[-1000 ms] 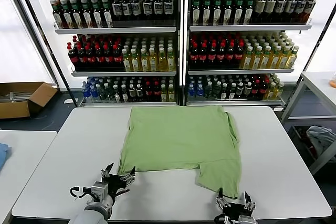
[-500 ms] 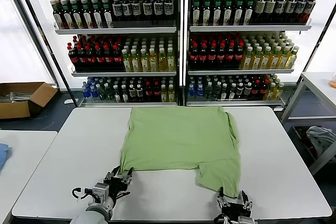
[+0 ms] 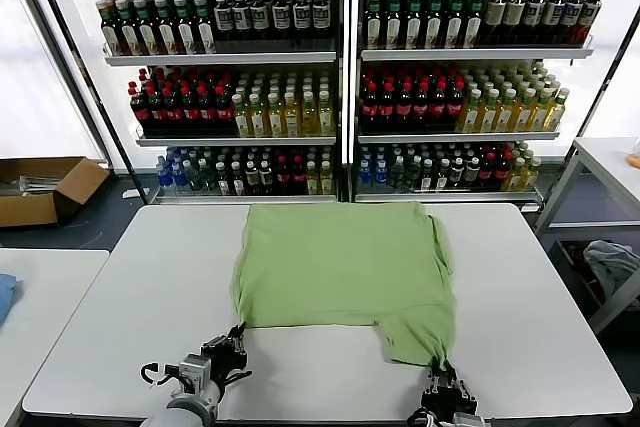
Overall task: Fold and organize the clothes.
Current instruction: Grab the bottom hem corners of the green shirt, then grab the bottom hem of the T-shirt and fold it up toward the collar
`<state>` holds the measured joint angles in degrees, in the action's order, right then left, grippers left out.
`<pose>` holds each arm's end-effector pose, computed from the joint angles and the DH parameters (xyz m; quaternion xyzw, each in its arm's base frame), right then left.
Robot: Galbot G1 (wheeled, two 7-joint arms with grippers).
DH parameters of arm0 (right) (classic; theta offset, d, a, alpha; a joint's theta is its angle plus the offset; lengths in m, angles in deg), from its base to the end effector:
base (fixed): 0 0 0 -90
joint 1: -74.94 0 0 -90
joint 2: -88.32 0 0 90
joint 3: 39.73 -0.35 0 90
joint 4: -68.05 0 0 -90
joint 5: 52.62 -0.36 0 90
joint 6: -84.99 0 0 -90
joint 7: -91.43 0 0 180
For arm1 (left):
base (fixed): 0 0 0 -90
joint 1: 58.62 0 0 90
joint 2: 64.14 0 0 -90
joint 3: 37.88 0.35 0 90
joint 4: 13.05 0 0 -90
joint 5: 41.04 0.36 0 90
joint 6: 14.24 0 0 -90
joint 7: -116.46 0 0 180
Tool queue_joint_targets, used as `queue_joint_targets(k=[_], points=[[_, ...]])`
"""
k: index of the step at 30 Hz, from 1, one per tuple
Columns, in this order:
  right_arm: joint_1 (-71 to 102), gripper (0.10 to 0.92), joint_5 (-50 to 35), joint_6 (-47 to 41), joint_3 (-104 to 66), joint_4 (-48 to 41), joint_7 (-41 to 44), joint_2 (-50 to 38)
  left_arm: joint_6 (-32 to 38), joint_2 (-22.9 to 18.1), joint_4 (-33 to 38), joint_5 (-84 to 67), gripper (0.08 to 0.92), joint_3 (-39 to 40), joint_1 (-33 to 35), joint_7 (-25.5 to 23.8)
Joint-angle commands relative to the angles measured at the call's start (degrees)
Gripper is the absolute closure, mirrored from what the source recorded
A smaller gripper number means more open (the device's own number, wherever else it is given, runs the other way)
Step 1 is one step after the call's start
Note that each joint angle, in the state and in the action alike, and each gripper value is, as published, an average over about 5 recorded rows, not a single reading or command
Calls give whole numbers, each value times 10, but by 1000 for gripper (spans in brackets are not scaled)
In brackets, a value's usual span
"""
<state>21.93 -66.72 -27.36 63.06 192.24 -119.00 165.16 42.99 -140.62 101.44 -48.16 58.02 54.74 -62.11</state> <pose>0.1364 0.0306 -0.3016 -0.0902 -0.9633 0.0044 0.2529 0.2186 0.0142 -0.3156 -0.0716 -0.9552 -0.0541 0.2821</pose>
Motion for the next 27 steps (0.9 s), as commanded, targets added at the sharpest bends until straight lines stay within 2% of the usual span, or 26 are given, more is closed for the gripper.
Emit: queue_joint_targets(k=[1, 8, 13, 27], points=[[-2, 910, 6, 11, -3, 24, 13, 0, 4, -6, 7, -4, 912, -2, 0, -4], [-34, 920, 17, 45, -19, 37, 54, 6, 63, -24, 39, -3, 912, -11, -16, 3], [-72, 920, 18, 46, -28, 28, 77, 7, 89, -27, 36, -4, 913, -14, -41, 9], [-309, 920, -4, 21, -37, -127, 73, -13, 94, -3, -95, -67, 915, -4, -193, 15]])
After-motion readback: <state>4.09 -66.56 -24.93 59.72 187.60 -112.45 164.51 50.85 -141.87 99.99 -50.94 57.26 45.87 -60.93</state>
